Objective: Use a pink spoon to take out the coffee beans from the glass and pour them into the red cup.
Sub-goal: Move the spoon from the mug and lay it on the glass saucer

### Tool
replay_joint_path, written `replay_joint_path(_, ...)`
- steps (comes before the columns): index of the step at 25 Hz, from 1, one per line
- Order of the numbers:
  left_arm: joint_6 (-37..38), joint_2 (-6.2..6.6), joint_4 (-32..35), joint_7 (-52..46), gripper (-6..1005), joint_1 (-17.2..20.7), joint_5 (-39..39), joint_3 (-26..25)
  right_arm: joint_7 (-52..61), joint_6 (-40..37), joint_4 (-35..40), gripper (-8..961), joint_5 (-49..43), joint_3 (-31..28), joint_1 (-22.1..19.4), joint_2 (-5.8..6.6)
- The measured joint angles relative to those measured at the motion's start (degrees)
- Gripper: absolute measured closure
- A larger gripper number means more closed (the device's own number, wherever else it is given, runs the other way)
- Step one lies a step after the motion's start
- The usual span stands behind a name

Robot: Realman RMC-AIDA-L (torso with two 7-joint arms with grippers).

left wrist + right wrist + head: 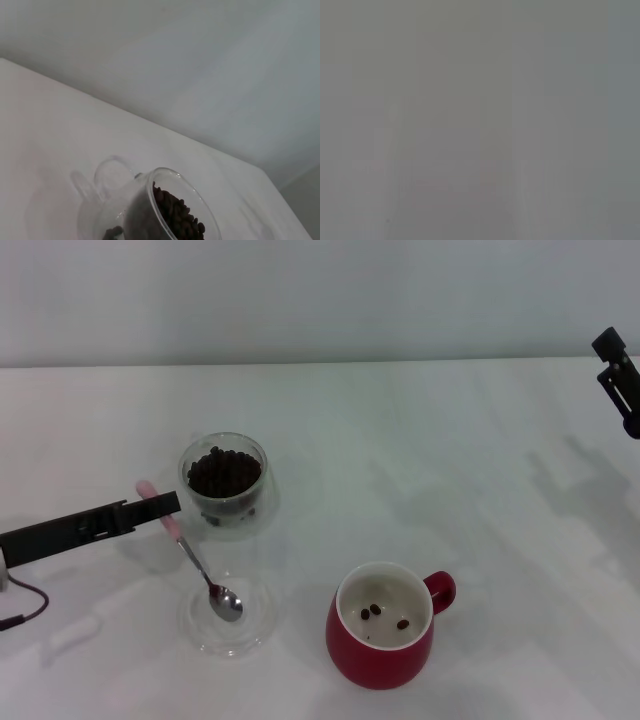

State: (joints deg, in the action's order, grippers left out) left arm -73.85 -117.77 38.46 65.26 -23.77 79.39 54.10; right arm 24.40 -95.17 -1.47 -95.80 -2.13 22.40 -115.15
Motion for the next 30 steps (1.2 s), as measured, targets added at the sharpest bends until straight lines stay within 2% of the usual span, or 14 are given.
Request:
replay_joint_path(14, 4.9, -0.94, -8.7, 0.7, 847, -3.2, 0.7, 0.0, 0.0, 0.9, -0.6, 297, -0.2, 0.2, -0.2, 0.01)
replay_joint_path(29, 6.4, -0.89, -9.6, 4.0, 836, -3.0, 1.9, 0.0, 0.0, 2.3, -0.4, 296, -0.2, 0.3, 0.5, -0.07)
replay_joint_path(30, 6.4, -0.89, -9.6, 4.0, 768, -3.0, 1.9, 0.0, 0.0, 2.4, -0.4, 296, -0.2, 0.3, 0.6, -0.07)
